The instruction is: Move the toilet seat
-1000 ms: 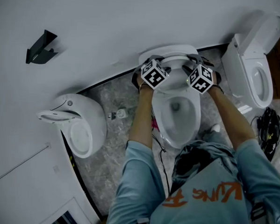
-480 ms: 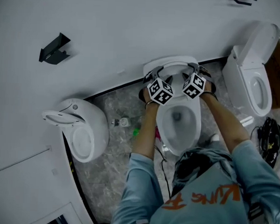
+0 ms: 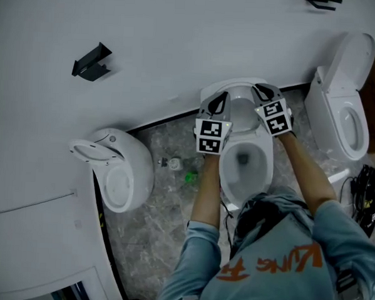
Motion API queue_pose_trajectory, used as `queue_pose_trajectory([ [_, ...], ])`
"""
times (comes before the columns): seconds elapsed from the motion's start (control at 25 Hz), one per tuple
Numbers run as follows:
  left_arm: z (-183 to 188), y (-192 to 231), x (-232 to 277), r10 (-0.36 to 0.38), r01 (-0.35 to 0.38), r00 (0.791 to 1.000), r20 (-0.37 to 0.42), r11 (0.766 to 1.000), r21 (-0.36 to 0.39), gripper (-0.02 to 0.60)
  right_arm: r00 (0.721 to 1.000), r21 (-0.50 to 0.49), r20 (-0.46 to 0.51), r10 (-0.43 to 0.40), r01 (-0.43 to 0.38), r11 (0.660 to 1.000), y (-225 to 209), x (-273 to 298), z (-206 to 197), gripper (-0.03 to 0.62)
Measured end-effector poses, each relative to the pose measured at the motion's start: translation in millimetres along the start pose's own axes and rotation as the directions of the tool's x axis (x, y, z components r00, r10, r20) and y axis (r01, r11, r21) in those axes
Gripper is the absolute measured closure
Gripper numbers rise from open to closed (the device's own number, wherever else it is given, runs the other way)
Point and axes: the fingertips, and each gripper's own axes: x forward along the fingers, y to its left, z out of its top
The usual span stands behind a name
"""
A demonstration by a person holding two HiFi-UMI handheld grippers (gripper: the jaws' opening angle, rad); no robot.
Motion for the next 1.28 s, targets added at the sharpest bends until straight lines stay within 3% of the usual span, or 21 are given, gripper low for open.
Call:
queue_pose_trajectory([
  [0.04, 9, -4, -6, 0.01, -0.01, 1.0, 0.012, 0.999, -0.033, 0.578, 1.0, 0.025, 0.029, 0.01, -0.01, 1.0, 0, -11, 8, 0.59],
  [0.24, 56, -23, -48, 0.09, -0.056, 0.985, 0.149, 0.974, -0.22, 0.58, 0.973, 0.17, 0.209, 0.1, -0.137, 0.976, -1, -70, 52, 0.597],
  [0.36, 75, -38, -75, 0.124, -0.019, 0.955, 0.271, 0.934, -0.358, 0.58, 0.944, 0.243, 0.298, 0.143, -0.22, 0.945, -2, -105, 75, 0.597],
  [0.44, 78, -50, -98, 0.146, 0.03, 0.925, 0.351, 0.892, -0.451, 0.58, 0.931, 0.28, 0.33, 0.158, -0.256, 0.925, 2, -127, 80, 0.597],
  [0.52, 86, -60, -121, 0.173, 0.053, 0.899, 0.402, 0.869, -0.492, 0.58, 0.927, 0.28, 0.334, 0.169, -0.269, 0.922, 6, -143, 79, 0.597],
  [0.6, 101, -66, -131, 0.183, 0.037, 0.894, 0.41, 0.88, -0.474, 0.58, 0.927, 0.285, 0.334, 0.171, -0.273, 0.919, 3, -152, 81, 0.597],
  [0.76, 120, -87, -149, 0.193, -0.007, 0.88, 0.433, 0.919, -0.395, 0.58, 0.901, 0.37, 0.396, 0.18, -0.336, 0.866, 5, -178, 92, 0.595],
  [0.88, 126, -104, -156, 0.185, -0.007, 0.876, 0.445, 0.928, -0.372, 0.58, 0.884, 0.307, 0.422, 0.201, -0.348, 0.886, 11, -194, 102, 0.597],
  [0.96, 128, -109, -155, 0.222, -0.062, 0.883, 0.413, 0.928, -0.367, 0.58, 0.875, 0.266, 0.431, 0.22, -0.356, 0.896, 12, -203, 102, 0.597],
  [1.08, 130, -111, -155, 0.304, -0.158, 0.878, 0.368, 0.913, -0.376, 0.58, 0.885, 0.217, 0.406, 0.23, -0.338, 0.916, 5, -211, 97, 0.597],
  [1.28, 134, -116, -151, 0.386, -0.291, 0.88, 0.277, 0.899, -0.328, 0.58, 0.89, 0.141, 0.391, 0.232, -0.308, 0.941, -6, -221, 103, 0.597],
])
